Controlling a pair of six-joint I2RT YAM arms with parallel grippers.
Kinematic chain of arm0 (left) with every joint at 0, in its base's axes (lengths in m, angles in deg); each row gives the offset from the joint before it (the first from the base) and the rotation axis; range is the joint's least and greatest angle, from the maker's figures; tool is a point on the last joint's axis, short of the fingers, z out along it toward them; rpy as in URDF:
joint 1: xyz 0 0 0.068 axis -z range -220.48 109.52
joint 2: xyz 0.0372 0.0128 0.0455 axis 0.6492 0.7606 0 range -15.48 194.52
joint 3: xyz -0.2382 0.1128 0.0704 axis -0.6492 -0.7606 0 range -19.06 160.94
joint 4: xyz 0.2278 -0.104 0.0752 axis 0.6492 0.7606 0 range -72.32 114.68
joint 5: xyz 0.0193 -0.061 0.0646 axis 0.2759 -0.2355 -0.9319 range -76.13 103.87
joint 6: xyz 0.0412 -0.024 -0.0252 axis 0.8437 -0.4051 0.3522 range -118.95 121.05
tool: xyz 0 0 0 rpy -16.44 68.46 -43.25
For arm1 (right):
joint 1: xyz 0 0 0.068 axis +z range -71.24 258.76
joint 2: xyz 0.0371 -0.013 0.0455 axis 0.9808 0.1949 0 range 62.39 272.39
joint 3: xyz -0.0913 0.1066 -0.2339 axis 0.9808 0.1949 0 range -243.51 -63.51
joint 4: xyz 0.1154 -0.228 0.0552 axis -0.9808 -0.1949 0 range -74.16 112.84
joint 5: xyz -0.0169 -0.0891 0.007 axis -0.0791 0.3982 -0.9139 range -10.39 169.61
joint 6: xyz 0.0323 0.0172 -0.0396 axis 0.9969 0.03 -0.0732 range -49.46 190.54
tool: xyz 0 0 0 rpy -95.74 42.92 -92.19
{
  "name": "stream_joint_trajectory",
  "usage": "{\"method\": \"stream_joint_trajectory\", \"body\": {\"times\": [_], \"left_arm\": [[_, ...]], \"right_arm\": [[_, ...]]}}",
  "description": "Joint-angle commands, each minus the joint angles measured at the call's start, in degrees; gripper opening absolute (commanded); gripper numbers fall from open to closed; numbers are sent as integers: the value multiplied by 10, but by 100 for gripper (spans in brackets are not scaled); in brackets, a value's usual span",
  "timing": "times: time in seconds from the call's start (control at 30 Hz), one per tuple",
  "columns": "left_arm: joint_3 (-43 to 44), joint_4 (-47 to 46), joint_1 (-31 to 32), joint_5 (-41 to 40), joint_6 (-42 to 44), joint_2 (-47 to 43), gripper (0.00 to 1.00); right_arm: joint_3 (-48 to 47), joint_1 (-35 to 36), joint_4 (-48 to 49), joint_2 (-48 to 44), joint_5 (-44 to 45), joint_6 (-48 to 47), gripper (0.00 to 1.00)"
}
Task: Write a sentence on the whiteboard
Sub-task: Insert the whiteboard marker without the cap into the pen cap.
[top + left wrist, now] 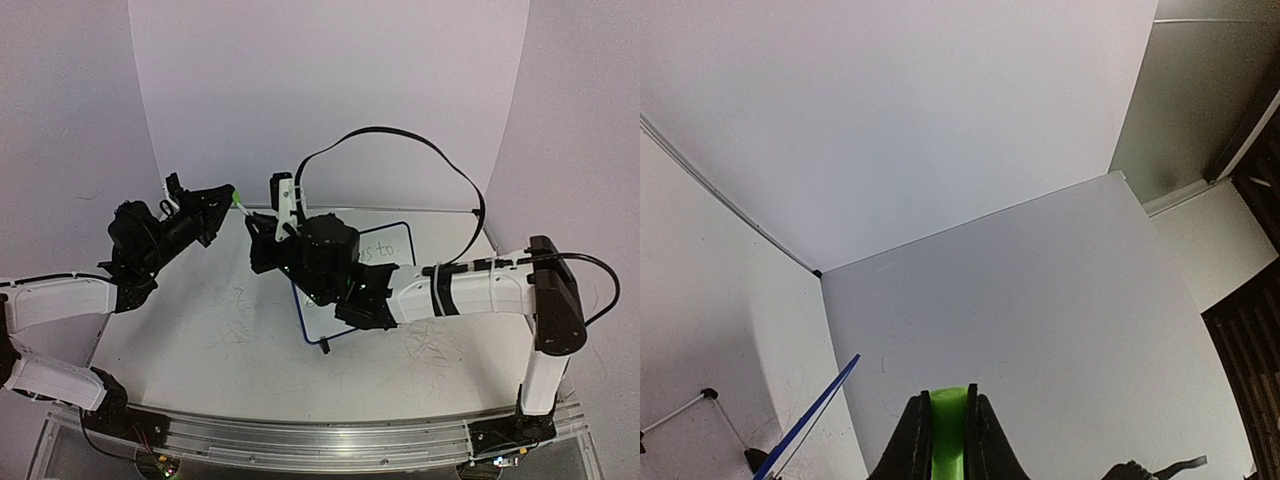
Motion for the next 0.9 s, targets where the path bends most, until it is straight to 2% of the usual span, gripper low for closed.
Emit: {"method": "stream_joint_trajectory", "body": {"times": [0.0, 0.17, 0.3, 0.43, 0.7, 0.87], "left_arm": [[8, -33, 6, 6, 1, -11, 0], [5, -33, 8, 1, -4, -13, 0], [-2, -34, 12, 4, -3, -14, 0], [-17, -34, 22, 13, 8, -18, 0], [-76, -32, 72, 5, 39, -46, 0], [-79, -32, 138, -22, 59, -20, 0]], "right_arm": [[-38, -2, 87, 56, 102, -47, 0], [-89, 7, 229, 135, 180, -156, 0], [-146, 8, 260, 174, 192, -216, 0], [-174, -3, 246, 184, 139, -234, 0], [-172, -42, 144, 138, -12, -144, 0], [-223, -44, 106, 155, -52, -143, 0]]}}
